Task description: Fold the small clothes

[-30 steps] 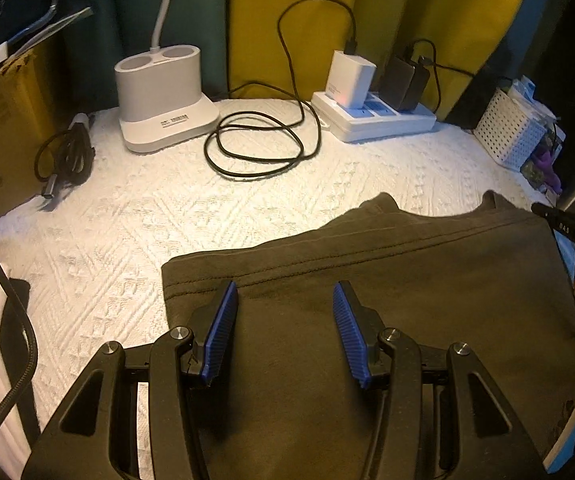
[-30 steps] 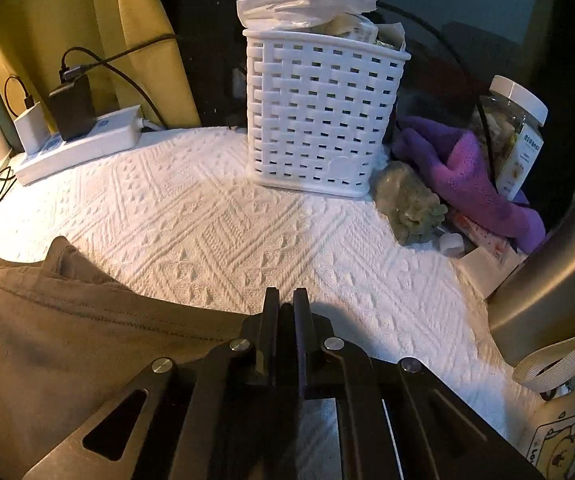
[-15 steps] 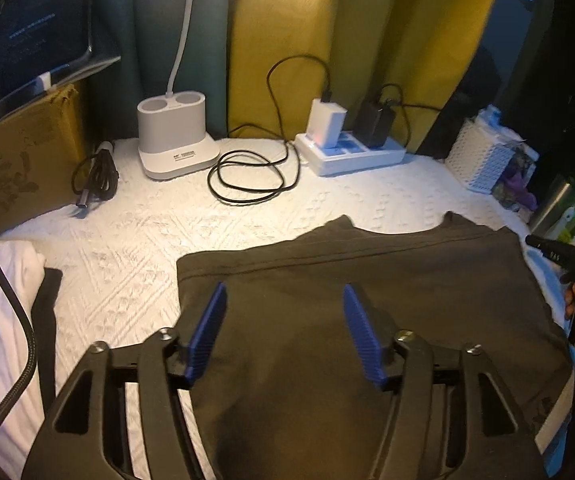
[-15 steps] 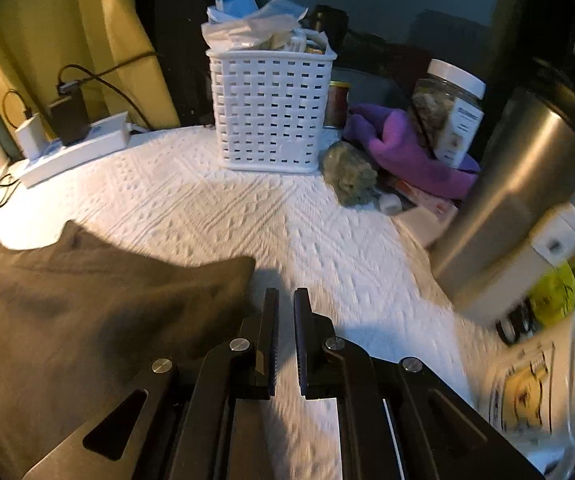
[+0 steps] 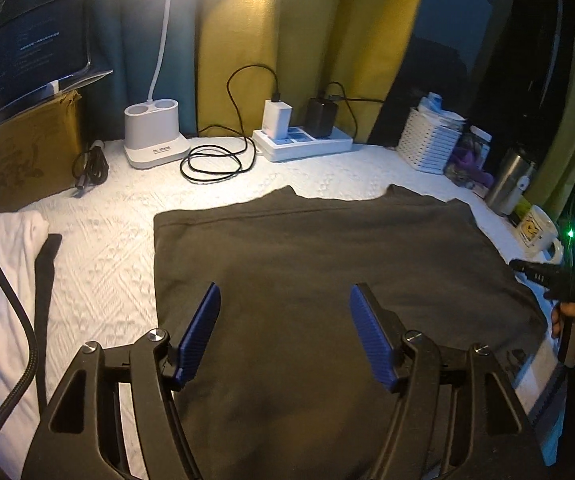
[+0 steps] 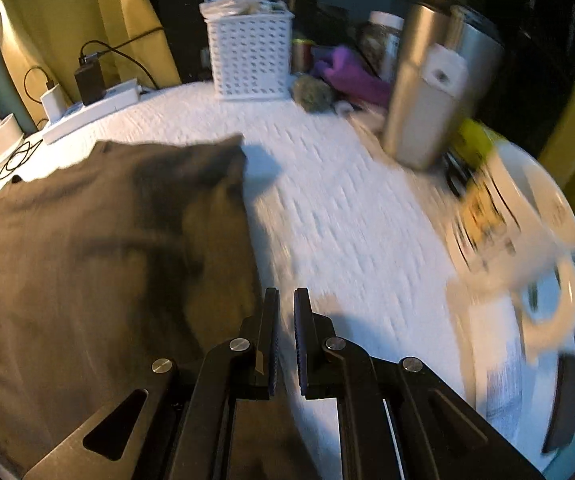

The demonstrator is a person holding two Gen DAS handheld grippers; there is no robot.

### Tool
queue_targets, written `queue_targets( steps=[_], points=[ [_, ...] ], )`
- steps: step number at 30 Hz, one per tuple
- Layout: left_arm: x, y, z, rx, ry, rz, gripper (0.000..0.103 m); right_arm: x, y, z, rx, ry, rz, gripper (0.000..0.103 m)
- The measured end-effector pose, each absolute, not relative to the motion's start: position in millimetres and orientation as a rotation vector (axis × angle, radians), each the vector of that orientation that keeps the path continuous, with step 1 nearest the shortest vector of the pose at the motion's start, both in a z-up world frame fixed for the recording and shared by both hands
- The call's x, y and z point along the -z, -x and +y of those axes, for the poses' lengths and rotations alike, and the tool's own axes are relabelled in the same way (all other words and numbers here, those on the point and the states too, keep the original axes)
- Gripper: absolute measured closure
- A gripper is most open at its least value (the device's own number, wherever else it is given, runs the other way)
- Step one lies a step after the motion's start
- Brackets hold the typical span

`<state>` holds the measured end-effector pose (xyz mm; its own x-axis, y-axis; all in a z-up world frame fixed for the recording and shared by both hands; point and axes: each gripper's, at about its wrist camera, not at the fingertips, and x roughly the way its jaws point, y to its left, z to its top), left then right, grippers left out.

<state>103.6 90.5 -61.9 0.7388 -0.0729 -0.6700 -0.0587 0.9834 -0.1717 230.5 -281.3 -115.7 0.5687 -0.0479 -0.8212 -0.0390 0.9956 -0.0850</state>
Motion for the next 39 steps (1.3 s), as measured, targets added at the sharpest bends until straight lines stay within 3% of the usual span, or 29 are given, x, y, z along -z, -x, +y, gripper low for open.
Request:
queue_targets(
  steps=[14, 17, 18, 19, 21, 39],
  points=[
    [78, -66, 65, 0.063, 0.165, 0.784, 0.035, 116, -131, -337, 0.142, -0.003, 0.949, 0.095],
    [80, -62, 63, 0.069, 0.167, 0.788, 0.035, 117, -123, -340, 0.133, -0.064, 0.914, 0.090],
    [79, -61, 63, 0.071, 0.168, 0.787, 0.035, 117, -121, -342, 0.097, -0.101, 0.914, 0.076],
    [78, -60, 62, 0.073, 0.168, 0.785, 0.035, 116, -122, -342, 0.053, -0.138, 0.916, 0.045],
    [74, -58, 60, 0.081, 0.164, 0.774, 0.035, 117, -124, -342, -0.022, -0.212, 0.936, 0.000],
    [69, -42, 75, 0.060, 0.163, 0.753, 0.035, 120, -85, -285, -0.176, -0.321, 0.913, 0.000]
  ],
)
